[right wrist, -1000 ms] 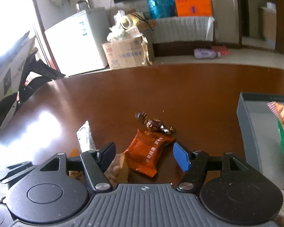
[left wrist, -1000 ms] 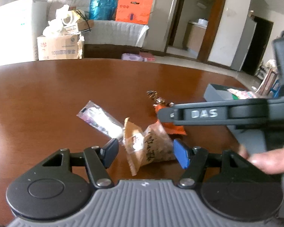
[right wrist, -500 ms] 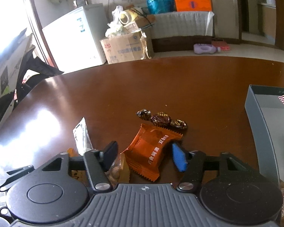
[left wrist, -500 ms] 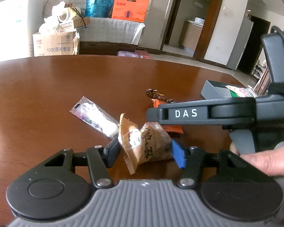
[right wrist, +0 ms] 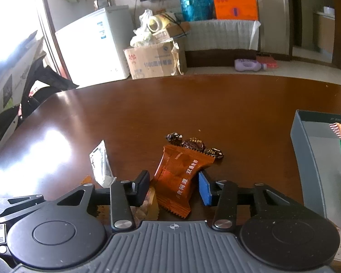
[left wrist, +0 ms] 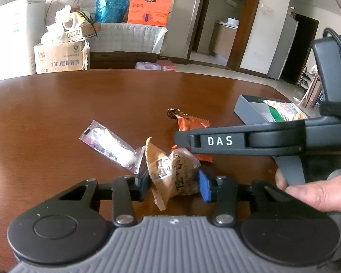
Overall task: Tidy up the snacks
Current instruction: 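Grasp the paper-wrapped pastry with the left tool while the right tool grasps the orange candy packet, then carry the pastry and orange candy packet over the box with both tools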
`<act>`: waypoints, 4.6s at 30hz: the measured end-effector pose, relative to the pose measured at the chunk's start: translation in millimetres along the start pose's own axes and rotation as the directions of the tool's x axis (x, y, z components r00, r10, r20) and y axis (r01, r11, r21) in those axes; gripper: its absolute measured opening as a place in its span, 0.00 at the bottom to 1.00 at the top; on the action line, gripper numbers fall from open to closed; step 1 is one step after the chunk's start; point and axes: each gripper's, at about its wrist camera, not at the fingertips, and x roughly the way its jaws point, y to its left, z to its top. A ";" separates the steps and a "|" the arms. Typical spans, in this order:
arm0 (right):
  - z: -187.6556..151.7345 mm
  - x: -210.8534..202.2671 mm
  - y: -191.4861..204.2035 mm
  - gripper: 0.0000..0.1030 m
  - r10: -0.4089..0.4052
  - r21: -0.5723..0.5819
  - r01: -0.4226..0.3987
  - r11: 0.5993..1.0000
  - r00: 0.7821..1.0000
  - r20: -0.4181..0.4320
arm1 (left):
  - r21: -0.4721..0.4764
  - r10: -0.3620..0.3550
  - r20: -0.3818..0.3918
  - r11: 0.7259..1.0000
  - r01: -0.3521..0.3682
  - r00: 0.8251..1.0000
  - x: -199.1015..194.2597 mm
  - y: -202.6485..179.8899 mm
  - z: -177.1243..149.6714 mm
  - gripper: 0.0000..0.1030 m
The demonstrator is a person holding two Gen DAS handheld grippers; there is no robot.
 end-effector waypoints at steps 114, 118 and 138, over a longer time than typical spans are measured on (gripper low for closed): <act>-0.3 -136.9 -77.1 0.38 -0.116 0.083 0.100 0.992 0.968 0.222 | 0.052 -0.088 0.110 0.995 0.083 0.990 -61.8 -89.0 34.7 0.32; -5.3 -146.5 -95.9 0.38 -0.143 0.099 0.124 0.987 0.965 0.221 | 0.054 -0.139 0.102 0.989 0.134 0.985 -50.9 -115.9 38.4 0.32; -33.6 -163.3 -172.4 0.38 -0.230 0.154 0.210 0.965 0.965 0.124 | 0.148 -0.254 0.010 0.957 0.250 0.967 18.2 -228.0 39.4 0.33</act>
